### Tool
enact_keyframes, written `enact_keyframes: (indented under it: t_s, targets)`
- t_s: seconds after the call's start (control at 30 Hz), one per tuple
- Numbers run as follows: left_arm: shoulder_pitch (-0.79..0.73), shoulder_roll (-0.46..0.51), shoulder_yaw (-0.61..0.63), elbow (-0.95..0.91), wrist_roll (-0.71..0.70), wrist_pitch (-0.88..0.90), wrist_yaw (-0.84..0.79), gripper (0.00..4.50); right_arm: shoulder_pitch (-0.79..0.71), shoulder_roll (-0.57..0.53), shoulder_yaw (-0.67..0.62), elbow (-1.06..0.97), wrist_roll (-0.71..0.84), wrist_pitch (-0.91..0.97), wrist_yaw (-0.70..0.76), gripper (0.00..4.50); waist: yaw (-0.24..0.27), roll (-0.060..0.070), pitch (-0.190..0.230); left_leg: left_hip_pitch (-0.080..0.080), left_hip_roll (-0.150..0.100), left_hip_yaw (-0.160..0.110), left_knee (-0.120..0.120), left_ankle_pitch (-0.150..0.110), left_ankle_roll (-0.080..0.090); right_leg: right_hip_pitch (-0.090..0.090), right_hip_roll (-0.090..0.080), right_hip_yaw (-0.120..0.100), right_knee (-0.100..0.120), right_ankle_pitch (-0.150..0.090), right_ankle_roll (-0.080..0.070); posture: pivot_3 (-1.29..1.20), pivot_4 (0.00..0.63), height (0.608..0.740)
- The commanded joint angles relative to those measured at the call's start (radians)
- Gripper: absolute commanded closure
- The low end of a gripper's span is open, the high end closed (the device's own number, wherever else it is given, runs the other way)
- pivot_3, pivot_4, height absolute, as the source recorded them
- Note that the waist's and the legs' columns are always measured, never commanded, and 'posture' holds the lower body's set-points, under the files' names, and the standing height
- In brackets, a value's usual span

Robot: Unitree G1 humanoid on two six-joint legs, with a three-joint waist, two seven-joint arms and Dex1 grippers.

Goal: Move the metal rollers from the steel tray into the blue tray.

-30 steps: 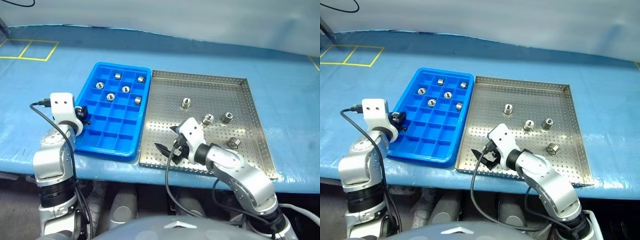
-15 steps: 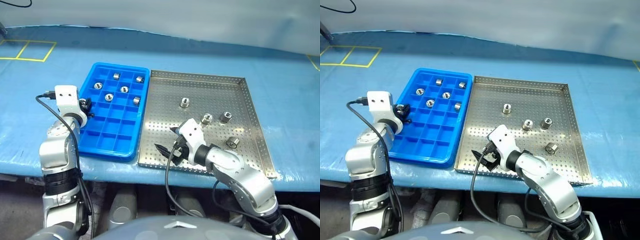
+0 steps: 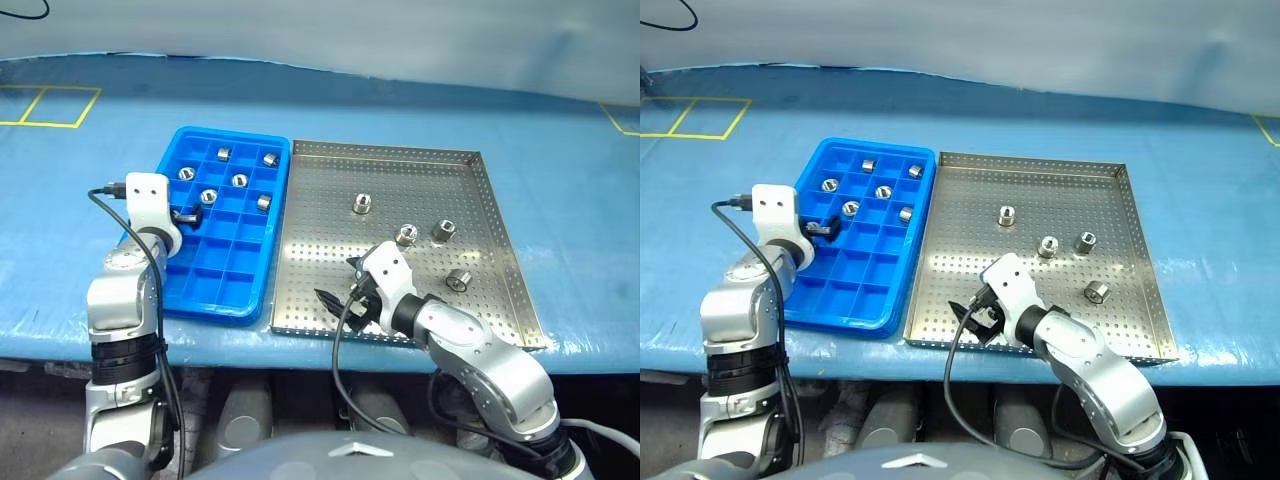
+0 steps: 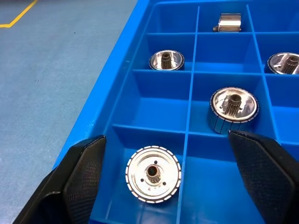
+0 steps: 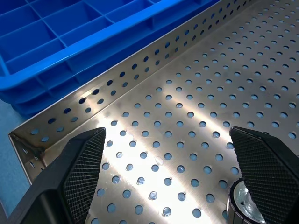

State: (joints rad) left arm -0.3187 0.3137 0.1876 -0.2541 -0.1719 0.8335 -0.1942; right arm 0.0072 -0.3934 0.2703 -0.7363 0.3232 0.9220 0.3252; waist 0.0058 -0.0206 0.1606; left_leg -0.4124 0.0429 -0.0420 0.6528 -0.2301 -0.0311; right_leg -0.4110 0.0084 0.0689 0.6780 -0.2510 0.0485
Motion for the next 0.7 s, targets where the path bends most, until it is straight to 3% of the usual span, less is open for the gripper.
enact_keyframes:
  t_s: [0.03, 0.2, 0.4, 0.53, 0.7]
  targets:
    - [-0.031, 0.008, -0.104, -0.119, -0.131, -0.064, -0.209, 0.03, 0.009, -0.005, -0.028, -0.061, 0.024, -0.018, 0.014, 0.00, 0.005, 0.000, 0.000, 0.000, 0.000, 0.000, 0.000, 0.000, 0.000, 0.000, -0.001, 0.000, 0.000, 0.000, 0.000, 0.08, 0.150, 0.740]
    - [-0.035, 0.133, -0.336, -0.138, -0.187, -0.134, -0.536, 0.03, 0.077, -0.080, -0.083, -0.115, 0.045, -0.011, 0.057, 0.00, -0.003, 0.000, 0.000, 0.000, -0.001, 0.001, -0.001, 0.000, 0.000, 0.000, -0.001, 0.001, -0.001, 0.000, 0.000, 0.04, 0.150, 0.740]
    - [-0.112, 0.178, -0.514, -0.014, -0.155, -0.195, -0.717, 0.03, 0.245, -0.178, -0.229, -0.184, 0.067, -0.010, 0.090, 0.00, -0.021, 0.001, 0.000, 0.001, 0.000, 0.001, -0.001, 0.000, 0.000, 0.000, 0.001, 0.001, -0.001, -0.001, -0.001, -0.03, 0.150, 0.740]
    - [-0.183, 0.137, -0.591, 0.121, -0.080, -0.277, -0.733, 0.03, 0.350, -0.194, -0.292, -0.201, 0.059, -0.023, 0.083, 0.00, -0.035, 0.001, 0.000, 0.001, 0.000, 0.002, 0.000, 0.000, 0.001, 0.000, 0.001, 0.002, -0.001, -0.001, -0.001, -0.06, 0.150, 0.740]
    - [-0.267, 0.047, -0.653, 0.289, -0.015, -0.342, -0.740, 0.03, 0.378, -0.162, -0.294, -0.199, 0.045, -0.041, 0.050, 0.00, -0.049, 0.001, 0.000, 0.001, 0.000, 0.002, 0.002, 0.000, 0.001, 0.000, 0.001, 0.003, -0.001, -0.001, 0.000, -0.09, 0.150, 0.740]
